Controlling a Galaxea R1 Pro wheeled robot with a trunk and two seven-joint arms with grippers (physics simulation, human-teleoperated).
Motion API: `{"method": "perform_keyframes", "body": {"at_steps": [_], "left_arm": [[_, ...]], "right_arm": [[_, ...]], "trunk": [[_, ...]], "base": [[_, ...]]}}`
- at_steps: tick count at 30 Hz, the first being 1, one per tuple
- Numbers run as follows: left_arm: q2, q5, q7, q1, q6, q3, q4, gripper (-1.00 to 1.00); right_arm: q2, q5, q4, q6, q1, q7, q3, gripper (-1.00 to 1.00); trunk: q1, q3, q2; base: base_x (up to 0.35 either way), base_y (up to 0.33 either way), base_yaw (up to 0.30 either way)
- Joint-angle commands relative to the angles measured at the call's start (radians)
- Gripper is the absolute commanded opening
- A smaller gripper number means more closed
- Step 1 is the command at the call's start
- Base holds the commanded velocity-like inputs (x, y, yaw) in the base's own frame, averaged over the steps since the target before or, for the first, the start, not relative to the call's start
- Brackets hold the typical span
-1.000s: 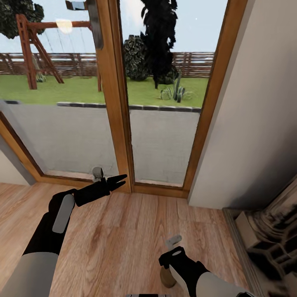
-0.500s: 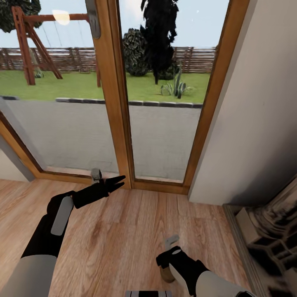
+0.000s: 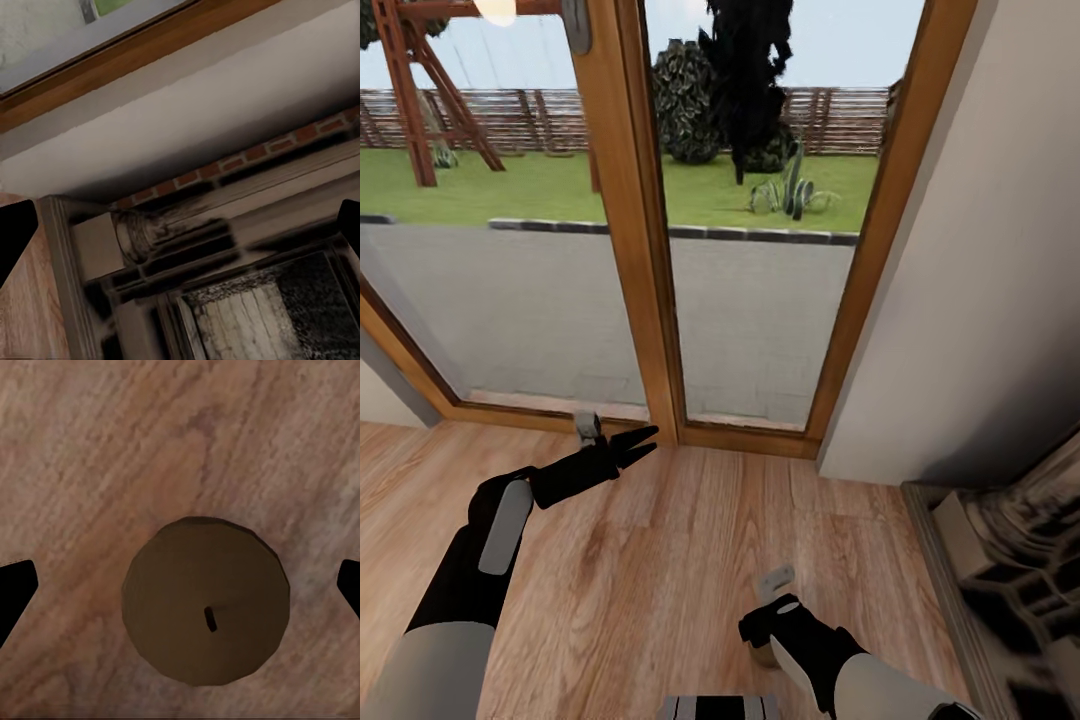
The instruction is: Place each of the two pumpkins and all three candles from the living room inside a cabinet in the living room (use any cabinet), then make sure every cabinet is closed, and position the cauldron so it is next to a table in the living room.
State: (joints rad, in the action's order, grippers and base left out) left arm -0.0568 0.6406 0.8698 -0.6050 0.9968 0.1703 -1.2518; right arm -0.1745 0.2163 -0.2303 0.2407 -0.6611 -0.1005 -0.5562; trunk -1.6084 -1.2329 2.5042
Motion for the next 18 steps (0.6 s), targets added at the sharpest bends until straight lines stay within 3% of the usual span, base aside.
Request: {"method": "perform_keyframes", "body": {"at_steps": [1,18], "left_arm": [[0.000,0.001,0.000,0.000,0.000,0.000,0.000,1.00],[0.000,0.001,0.000,0.000,0.000,0.000,0.000,1.00]], "right_arm": [[0.000,0.000,0.000,0.000,0.000,0.000,0.000,1.00],[0.000,0.000,-0.001,-0.001,0.000,-0.023,0.002,1.00]], "trunk": [[0.000,-0.004,0.000],[-0.008,-0.070,0.004]], "base": [[0.000,0.000,0.000],[0.000,0.000,0.000]]}}
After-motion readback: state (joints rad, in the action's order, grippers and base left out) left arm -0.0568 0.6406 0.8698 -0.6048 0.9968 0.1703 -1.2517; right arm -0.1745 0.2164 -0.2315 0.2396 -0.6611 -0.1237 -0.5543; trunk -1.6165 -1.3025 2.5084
